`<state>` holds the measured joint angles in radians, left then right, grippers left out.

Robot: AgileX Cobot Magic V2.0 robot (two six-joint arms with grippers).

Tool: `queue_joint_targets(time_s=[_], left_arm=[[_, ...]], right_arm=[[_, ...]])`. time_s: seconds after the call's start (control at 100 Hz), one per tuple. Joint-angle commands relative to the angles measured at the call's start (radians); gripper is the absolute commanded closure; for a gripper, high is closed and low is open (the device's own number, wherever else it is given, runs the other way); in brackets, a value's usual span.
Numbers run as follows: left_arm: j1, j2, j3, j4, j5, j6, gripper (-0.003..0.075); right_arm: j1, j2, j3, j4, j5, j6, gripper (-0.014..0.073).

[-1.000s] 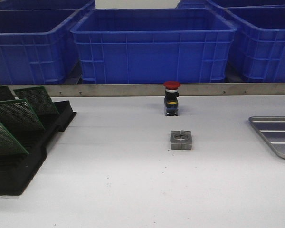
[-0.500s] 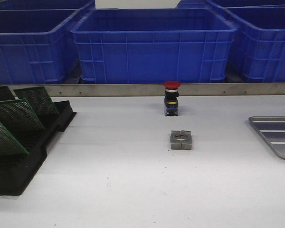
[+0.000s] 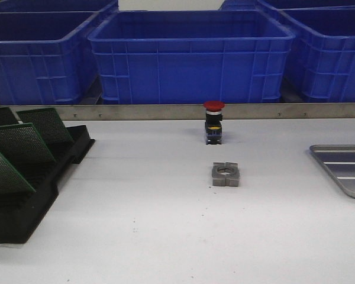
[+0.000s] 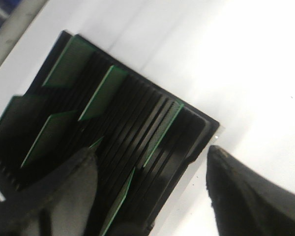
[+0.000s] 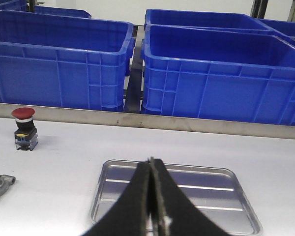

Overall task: Place circuit board on tray
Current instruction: 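Move the left gripper down to a green circuit board in the black rack, then grasp the green circuit board with the left gripper and lift it out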

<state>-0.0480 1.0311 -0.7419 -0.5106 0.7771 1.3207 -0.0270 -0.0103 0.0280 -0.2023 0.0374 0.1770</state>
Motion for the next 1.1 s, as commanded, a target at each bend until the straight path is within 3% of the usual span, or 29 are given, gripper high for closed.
queue_joint_targets(time_s=[0.0, 0.45, 0.55, 0.77, 1.09], left_arm=[[-0.033, 0.055, -0.035, -0.055, -0.034, 0.187, 0.028], [-0.099, 0.356, -0.035, -0.006, -0.253, 0.231, 0.0283], [-0.099, 0.392, -0.035, -0.006, -0.257, 0.231, 0.0364], [-0.099, 0.401, -0.035, -0.006, -0.251, 0.231, 0.074], [-0.099, 0.299, -0.045, -0.006, -0.156, 0.231, 0.0737]], right_arm=[[-0.003, -0.02, 0.001, -0.01, -0.081, -0.002, 0.0653], [-0.003, -0.02, 0.001, -0.01, -0.081, -0.002, 0.0653], [-0.003, -0.02, 0.001, -0.01, -0.081, -0.002, 0.0653], [-0.003, -0.02, 0.001, -0.01, -0.081, -0.002, 0.0653], [-0.003, -0.02, 0.001, -0.01, -0.081, -0.002, 0.0653]])
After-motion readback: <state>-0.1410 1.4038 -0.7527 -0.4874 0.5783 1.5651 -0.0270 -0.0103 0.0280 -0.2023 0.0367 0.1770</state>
